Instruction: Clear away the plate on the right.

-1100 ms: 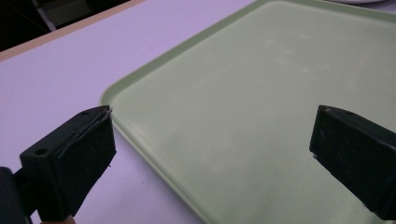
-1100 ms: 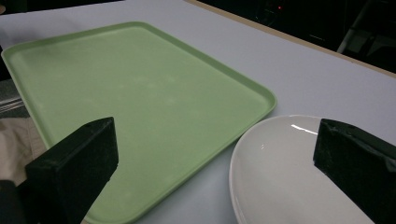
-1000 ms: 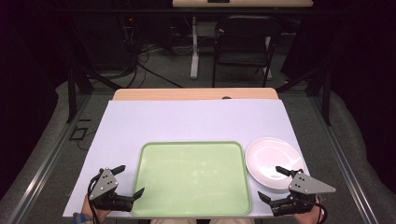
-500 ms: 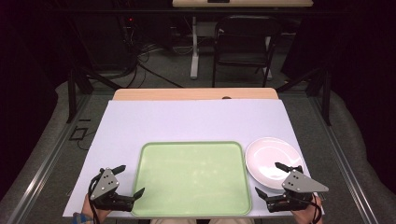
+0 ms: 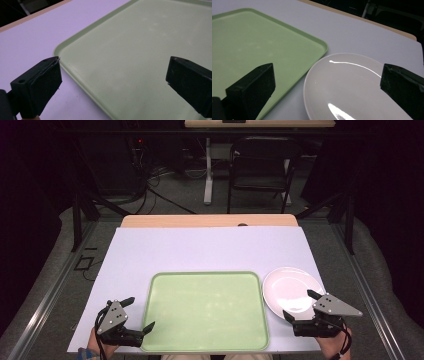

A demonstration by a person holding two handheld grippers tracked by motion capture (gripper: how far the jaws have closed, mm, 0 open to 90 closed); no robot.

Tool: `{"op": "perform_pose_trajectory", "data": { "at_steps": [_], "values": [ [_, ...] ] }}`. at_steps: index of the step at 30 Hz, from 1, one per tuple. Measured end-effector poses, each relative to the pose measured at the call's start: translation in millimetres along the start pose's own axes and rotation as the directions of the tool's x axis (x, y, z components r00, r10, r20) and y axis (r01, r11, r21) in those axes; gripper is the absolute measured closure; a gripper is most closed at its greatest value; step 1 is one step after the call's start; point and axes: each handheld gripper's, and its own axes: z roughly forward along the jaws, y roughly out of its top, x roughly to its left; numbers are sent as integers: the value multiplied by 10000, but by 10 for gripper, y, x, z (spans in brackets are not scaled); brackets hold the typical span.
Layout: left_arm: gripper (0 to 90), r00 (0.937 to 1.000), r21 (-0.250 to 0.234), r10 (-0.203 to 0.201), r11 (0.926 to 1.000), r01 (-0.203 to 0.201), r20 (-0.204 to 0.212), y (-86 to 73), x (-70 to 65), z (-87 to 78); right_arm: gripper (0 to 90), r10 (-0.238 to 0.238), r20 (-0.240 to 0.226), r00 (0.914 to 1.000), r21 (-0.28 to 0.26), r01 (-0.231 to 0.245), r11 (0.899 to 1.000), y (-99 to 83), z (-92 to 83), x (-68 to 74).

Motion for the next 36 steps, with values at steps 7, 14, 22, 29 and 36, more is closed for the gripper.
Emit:
{"op": "perform_pose_trajectory", "data": {
  "at_steps": [7, 14, 22, 29, 36],
  "values": [
    [1, 10000, 49, -27, 10000, 27, 25, 0, -1, 8, 0, 1070, 294, 9938, -169, -1065, 9942, -37, -48, -191],
    [1, 10000, 52, -26, 10000, 26, 26, 0, -1, 8, 0, 1997, 591, 9781, -82, -1996, 9799, -106, -38, -369],
    [1, 10000, 56, -24, 10000, 24, 26, -1, 1, 11, 0, 3280, 728, 9419, -130, -3280, 9446, -218, -11, -568],
    [0, 10000, 72, -3, 10000, 3, -36, 1, 0, 17, 0, 4462, 944, 8900, -134, -4470, 8944, -337, 21, -729],
    [1, 10000, 54, -1, 10000, 1, -22, 0, 0, 16, 12, 5130, 1101, 8513, -130, -5149, 8572, -415, 44, -814]
  ]
}}
